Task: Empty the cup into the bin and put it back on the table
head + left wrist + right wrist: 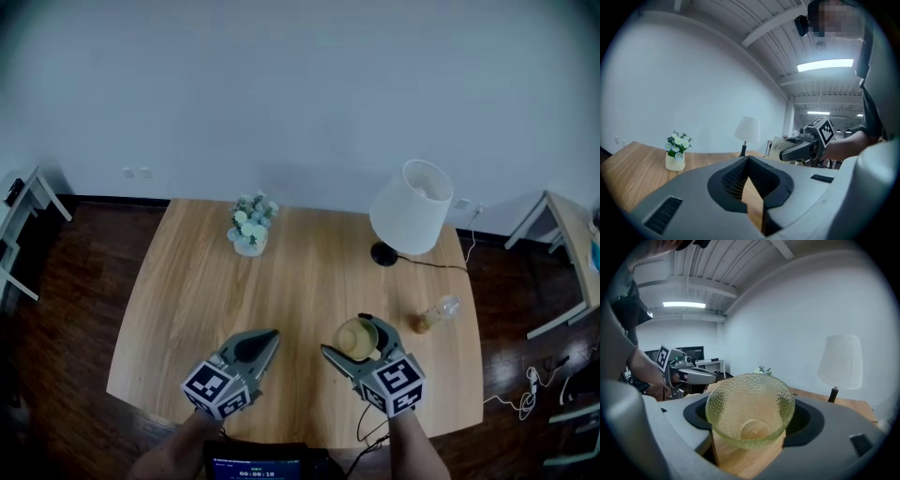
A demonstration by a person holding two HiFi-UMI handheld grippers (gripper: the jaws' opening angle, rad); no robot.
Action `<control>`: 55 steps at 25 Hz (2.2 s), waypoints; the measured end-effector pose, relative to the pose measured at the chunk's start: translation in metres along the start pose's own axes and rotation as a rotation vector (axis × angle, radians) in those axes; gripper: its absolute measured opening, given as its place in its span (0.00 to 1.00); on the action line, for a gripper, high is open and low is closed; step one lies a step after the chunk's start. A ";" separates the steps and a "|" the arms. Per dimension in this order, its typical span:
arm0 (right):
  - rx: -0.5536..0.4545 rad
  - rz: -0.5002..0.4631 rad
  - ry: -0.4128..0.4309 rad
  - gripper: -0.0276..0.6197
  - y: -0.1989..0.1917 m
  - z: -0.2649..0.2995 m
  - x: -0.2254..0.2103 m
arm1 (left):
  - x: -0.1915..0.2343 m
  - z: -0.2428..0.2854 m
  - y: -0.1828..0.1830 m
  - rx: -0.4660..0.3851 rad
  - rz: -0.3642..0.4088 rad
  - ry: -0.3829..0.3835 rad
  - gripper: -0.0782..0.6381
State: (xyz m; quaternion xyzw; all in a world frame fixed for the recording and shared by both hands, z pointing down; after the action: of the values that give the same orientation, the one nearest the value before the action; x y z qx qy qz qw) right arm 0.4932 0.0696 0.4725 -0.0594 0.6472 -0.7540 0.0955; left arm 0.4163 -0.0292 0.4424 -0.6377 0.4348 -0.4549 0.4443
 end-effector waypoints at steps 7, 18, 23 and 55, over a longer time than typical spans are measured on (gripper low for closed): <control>-0.006 -0.014 0.018 0.68 0.028 -0.005 0.018 | -0.007 -0.012 0.032 -0.053 0.031 0.002 0.10; -0.029 -0.050 0.063 0.68 0.056 -0.009 0.043 | -0.012 -0.044 0.067 -0.122 0.058 0.064 0.10; -0.048 -0.044 0.094 0.68 0.068 -0.004 0.054 | -0.006 -0.064 0.084 -0.161 0.079 0.125 0.10; -0.040 -0.124 0.583 0.68 0.110 0.066 0.217 | 0.011 -0.273 0.180 -0.335 0.328 0.613 0.10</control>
State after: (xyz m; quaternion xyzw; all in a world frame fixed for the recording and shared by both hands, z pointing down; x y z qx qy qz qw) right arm 0.3033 -0.0581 0.3671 0.1185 0.6573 -0.7306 -0.1419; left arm 0.1277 -0.1275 0.3238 -0.4577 0.7121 -0.4700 0.2502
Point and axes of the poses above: the fingertips, and each gripper's own axes: z forward along the fingers, x to its left, y out of its top, the point moved 1 cm from there along -z, backward along the fingers, and after that the axes turned 14 degrees about -x, right-handed, at the moved point
